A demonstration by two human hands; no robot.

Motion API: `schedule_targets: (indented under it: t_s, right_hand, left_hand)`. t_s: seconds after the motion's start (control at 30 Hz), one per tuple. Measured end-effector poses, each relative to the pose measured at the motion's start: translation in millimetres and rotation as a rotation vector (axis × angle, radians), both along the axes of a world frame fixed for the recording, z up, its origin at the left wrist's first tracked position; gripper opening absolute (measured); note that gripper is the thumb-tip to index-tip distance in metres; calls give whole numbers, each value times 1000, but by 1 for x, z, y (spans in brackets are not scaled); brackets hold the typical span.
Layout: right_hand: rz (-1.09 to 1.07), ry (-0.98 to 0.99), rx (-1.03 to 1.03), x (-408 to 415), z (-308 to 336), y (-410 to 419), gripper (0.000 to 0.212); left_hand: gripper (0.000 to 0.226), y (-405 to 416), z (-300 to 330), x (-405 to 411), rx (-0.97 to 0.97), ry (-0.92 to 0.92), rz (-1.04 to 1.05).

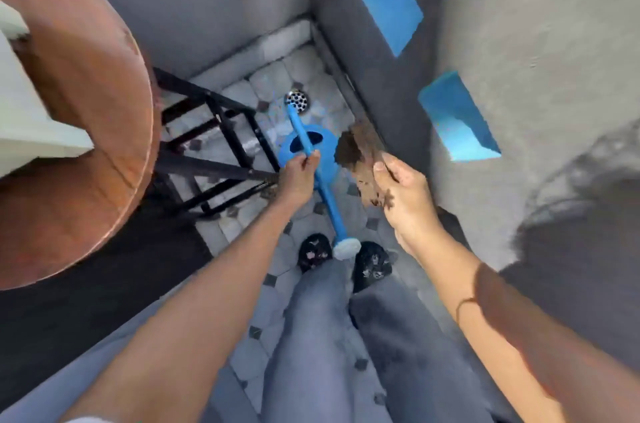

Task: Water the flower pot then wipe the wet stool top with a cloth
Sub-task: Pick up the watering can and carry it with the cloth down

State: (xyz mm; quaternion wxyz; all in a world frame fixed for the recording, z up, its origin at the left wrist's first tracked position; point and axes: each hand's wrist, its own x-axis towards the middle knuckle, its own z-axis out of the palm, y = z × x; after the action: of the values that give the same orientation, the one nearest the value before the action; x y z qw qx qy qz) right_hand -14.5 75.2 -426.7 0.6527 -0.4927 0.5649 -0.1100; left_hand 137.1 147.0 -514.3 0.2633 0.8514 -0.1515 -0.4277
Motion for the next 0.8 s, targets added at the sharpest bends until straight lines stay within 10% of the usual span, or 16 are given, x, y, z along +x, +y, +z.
schedule_targets:
  t_s: [0.33,0.7,0.8]
  right_hand:
    - [77,132,-44,-12,-150,-29,31]
    - [13,-109,380,16,-185,-52,24]
    - [166,-125,394,27,-184,-60,24]
  left_hand:
    - [37,-15,-189,12,59,105,1]
    - [47,-27,-208,17,85,53,157]
    - [70,-26,-171,17,-130,475,387]
